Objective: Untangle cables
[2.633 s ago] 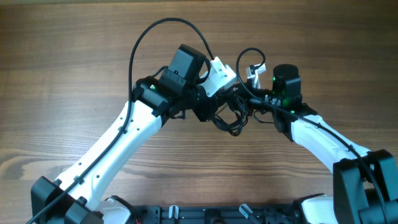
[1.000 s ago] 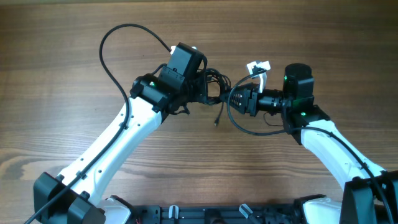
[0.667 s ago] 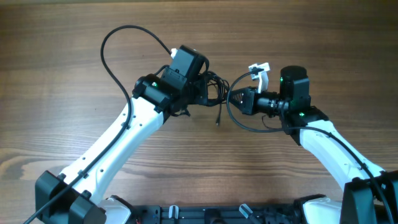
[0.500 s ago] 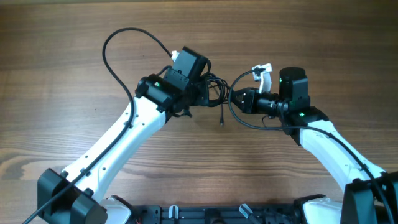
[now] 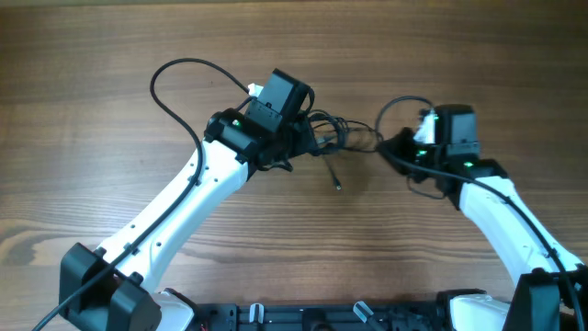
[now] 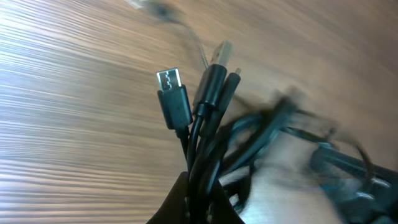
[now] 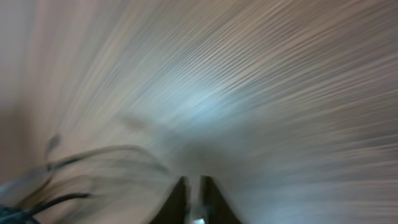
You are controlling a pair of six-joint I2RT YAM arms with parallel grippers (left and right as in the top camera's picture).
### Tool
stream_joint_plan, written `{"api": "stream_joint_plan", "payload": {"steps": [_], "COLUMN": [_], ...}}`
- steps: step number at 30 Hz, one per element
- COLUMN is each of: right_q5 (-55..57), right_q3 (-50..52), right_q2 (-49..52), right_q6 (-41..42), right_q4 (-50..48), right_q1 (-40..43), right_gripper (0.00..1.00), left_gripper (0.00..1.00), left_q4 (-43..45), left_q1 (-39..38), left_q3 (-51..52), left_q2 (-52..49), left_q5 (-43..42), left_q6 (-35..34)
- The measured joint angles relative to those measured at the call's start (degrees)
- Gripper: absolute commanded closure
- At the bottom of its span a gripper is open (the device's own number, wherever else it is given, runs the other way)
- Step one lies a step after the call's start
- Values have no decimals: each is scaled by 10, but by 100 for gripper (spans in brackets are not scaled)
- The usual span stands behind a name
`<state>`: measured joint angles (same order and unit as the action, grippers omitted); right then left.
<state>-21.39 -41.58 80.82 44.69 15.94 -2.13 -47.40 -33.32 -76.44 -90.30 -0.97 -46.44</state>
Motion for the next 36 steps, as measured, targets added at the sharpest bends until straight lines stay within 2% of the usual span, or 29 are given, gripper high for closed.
{"api": "stream_joint_plan", "payload": {"steps": [3,5,12,15,18,22,27,31,36], "right_q5": [55,45,-125,-147,-160,-163,-156,-105,-28], "right_q3": [7,9,10,10,10,10,10,10,10], "right_q2": [7,7,7,7,7,7,7,7,12], "right_q6": [-26,-66,-209,-256,-299,-330,-356,-355,-332], "right_q4": [-14,-38,-106,-116,-142,-195,-192,-189,-200], "right_q1": [47,45,29,12,-9,-37,-65,-72,-72], "right_gripper": [41,34,24,23,17,16,16,16,14], "left_gripper": [96,96,96,96,96,96,96,96,96], "left_q4": [-4,-4,42,49,53,53,53,53,59], "left_q1": [27,33,32,32,32,32,32,32,32], "left_q3": [0,0,0,0,0,0,0,0,0], "left_q2": [2,2,2,2,2,2,2,2,2], "left_q5": [42,57,32,9,-28,-84,-108,-130,-224], "left_q6": [-2,-2,10,24,51,81,89,98,174]}}
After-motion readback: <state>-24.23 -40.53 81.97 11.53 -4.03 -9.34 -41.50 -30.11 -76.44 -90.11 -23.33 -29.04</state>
